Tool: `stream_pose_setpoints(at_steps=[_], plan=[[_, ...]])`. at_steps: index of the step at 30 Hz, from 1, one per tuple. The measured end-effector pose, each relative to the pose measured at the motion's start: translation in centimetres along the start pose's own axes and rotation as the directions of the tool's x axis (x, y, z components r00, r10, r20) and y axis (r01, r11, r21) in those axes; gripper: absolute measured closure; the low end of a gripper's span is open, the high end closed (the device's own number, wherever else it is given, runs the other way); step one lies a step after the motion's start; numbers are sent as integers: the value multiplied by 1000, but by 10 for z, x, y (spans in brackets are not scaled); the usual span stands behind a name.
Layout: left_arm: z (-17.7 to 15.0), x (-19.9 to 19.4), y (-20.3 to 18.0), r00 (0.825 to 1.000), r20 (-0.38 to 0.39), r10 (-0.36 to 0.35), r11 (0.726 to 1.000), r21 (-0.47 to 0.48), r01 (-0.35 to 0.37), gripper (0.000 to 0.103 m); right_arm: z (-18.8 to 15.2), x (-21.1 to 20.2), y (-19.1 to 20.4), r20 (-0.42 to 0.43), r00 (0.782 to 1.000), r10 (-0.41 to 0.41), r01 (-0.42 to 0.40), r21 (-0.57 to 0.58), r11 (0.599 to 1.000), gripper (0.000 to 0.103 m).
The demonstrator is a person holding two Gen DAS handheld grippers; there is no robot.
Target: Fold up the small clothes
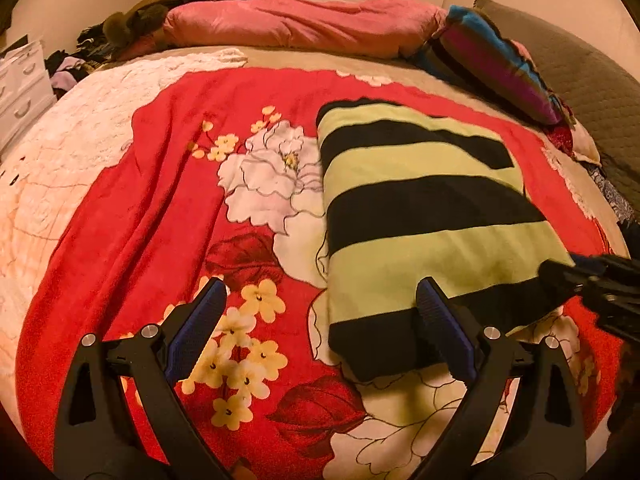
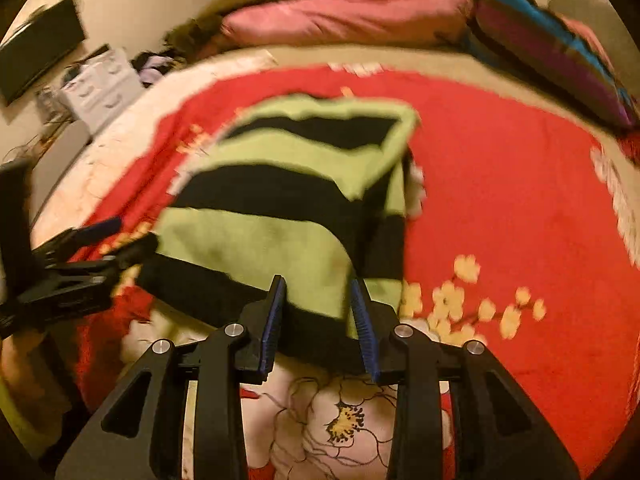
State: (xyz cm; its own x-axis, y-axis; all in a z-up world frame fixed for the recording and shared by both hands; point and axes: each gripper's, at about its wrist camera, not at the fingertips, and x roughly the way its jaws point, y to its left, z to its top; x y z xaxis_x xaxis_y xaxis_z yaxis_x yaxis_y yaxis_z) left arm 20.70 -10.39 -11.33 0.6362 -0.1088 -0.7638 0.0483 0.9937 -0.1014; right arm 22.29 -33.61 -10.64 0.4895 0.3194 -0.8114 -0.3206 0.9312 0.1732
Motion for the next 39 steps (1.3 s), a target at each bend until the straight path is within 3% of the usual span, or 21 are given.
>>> stream_pose_setpoints(at_steps=[5, 9, 13, 17, 19, 24, 28, 32, 39], plan=[[0, 0, 4, 1000, 3, 1, 1000, -6, -1, 14, -7, 25, -13, -31, 1000, 8, -5, 82, 997, 68], [1, 0, 6, 1000, 3, -3, 1000, -14, 3, 14, -5, 18, -14, -10, 1000, 30, -28, 93, 995, 65], [1, -3, 7, 1000, 12, 2, 1000, -17, -1, 10, -3, -10, -26, 83, 996, 42, -52, 127, 991, 39], [2, -2, 8, 1000, 9, 6, 1000, -25, -6, 10, 6, -22, -43, 128, 990, 66, -87, 173, 981, 30], [2, -1, 9, 1000, 6, 8, 1000, -28, -8, 10, 9, -20, -46, 125, 989, 75, -96, 173, 980, 20], [2, 2, 13, 1000, -5, -9, 999, -49, 9, 10, 20, -6, -47, 87, 987, 134, -147, 166, 975, 12], [2, 11, 16, 999, -25, -42, 997, -69, 40, 10, 25, 16, -52, 38, 985, 170, -174, 188, 967, 12], [3, 23, 20, 995, -42, -86, 991, -110, 81, 10, 28, 43, -62, -3, 967, 255, -247, 225, 942, 12], [14, 41, 16, 986, -41, -162, 978, -141, 155, 11, 29, 61, -59, 5, 948, 320, -313, 221, 924, 15]])
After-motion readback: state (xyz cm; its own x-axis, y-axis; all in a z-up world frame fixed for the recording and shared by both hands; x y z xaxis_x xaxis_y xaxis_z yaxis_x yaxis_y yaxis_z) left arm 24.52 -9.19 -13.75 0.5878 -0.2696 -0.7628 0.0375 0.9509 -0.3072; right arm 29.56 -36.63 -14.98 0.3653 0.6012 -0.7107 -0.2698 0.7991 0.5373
